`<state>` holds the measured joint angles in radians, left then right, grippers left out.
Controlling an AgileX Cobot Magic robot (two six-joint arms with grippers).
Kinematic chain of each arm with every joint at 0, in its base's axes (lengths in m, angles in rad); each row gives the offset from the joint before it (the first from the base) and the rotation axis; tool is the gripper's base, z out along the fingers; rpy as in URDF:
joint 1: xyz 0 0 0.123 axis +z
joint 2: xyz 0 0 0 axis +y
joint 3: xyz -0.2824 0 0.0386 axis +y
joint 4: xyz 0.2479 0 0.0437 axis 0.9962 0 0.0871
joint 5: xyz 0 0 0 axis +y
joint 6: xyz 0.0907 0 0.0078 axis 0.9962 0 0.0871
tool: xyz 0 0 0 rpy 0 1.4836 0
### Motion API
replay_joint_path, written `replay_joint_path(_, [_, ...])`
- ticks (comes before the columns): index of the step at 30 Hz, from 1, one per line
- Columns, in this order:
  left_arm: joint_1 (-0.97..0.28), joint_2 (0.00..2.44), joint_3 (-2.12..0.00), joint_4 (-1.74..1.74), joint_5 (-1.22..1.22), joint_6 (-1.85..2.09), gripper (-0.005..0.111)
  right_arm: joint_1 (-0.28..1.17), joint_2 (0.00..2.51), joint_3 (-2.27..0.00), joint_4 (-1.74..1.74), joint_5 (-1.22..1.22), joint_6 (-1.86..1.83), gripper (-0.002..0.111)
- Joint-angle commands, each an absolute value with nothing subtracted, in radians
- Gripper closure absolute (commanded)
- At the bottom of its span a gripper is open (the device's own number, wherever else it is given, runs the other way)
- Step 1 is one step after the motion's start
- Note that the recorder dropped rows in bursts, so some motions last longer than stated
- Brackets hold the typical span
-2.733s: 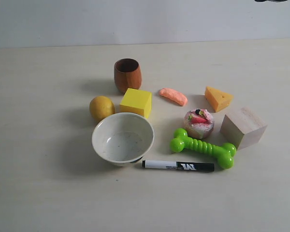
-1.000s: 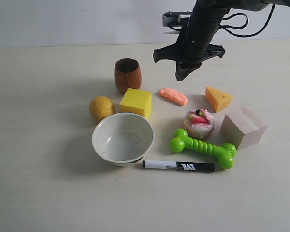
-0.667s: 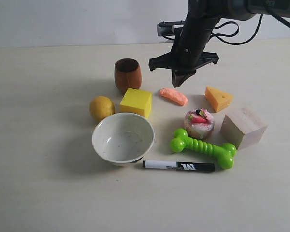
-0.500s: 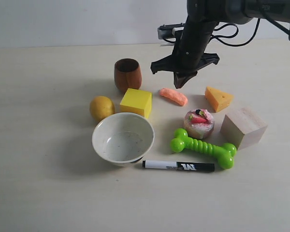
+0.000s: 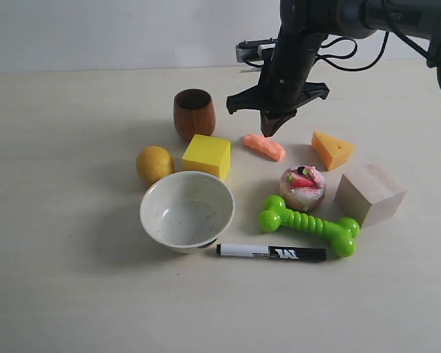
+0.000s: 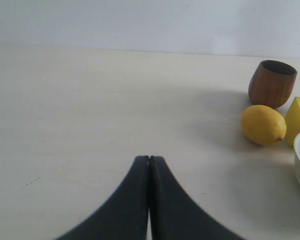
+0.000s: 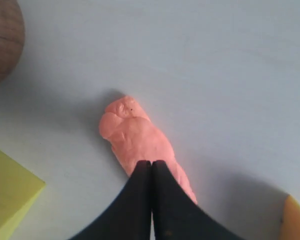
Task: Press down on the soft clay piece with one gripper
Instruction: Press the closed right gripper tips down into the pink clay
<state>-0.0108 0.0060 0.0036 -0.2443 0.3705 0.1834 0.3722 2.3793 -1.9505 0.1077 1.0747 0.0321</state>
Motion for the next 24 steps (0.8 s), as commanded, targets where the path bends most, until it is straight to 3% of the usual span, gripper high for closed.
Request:
replay_joint_path(1, [-0.009, 0.0, 0.0, -0.246, 0.363, 0.182, 0.107, 0.372, 2.392, -1.96, 0.121, 1.08, 0.018, 0.108])
replay_joint_path(24, [-0.009, 0.0, 0.0, -0.246, 0.363, 0.182, 0.107, 0.372, 2.512, -1.96, 0.12, 1.06, -0.026, 0.108])
